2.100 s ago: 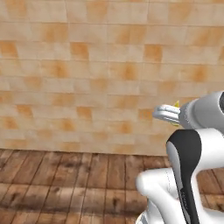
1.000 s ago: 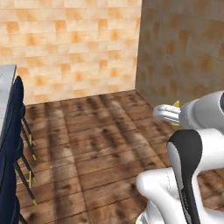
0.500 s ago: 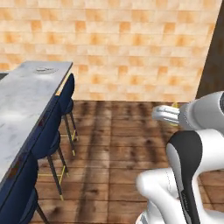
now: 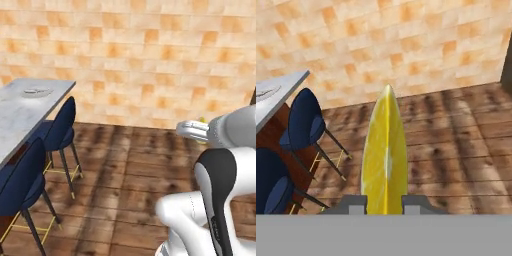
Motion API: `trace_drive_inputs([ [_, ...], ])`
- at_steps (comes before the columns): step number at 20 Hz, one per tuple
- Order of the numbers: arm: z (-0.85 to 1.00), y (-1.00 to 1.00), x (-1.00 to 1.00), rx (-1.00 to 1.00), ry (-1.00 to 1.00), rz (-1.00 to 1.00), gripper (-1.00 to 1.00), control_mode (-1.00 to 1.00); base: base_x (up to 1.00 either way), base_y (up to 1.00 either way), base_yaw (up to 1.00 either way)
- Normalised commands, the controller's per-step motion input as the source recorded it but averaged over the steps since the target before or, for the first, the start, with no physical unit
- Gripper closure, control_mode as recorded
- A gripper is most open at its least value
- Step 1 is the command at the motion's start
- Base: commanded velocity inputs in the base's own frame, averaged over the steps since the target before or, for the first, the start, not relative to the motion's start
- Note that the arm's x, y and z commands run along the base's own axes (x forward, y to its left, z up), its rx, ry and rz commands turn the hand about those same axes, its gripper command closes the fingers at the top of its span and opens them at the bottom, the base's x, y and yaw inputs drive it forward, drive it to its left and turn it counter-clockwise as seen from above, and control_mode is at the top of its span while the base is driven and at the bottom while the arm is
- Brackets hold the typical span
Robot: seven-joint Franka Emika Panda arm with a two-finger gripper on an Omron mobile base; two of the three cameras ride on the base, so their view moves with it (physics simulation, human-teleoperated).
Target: Take the lemon wedge from the fridge and place it on the plate with fish on the dining counter.
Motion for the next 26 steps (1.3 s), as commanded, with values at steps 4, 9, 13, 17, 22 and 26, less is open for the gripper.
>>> trace_drive_inputs([
  [4,0.0,0.0,0.0,0.0,0.0,0.0,1.0,1.0,1.0,-0.34,0.47],
  [9,0.0,0.0,0.0,0.0,0.0,0.0,1.0,1.0,1.0,-0.48,0.45],
  [13,0.0,0.0,0.0,0.0,0.0,0.0,1.0,1.0,1.0,-0.51,0.47],
  [17,0.0,0.0,0.0,0.0,0.0,0.0,1.0,1.0,1.0,-0.39,0.53],
  [22,0.0,0.0,0.0,0.0,0.0,0.0,1.0,1.0,1.0,-0.17,0.61],
  [26,0.0,0.0,0.0,0.0,0.0,0.0,1.0,1.0,0.97,-0.21,0.67],
])
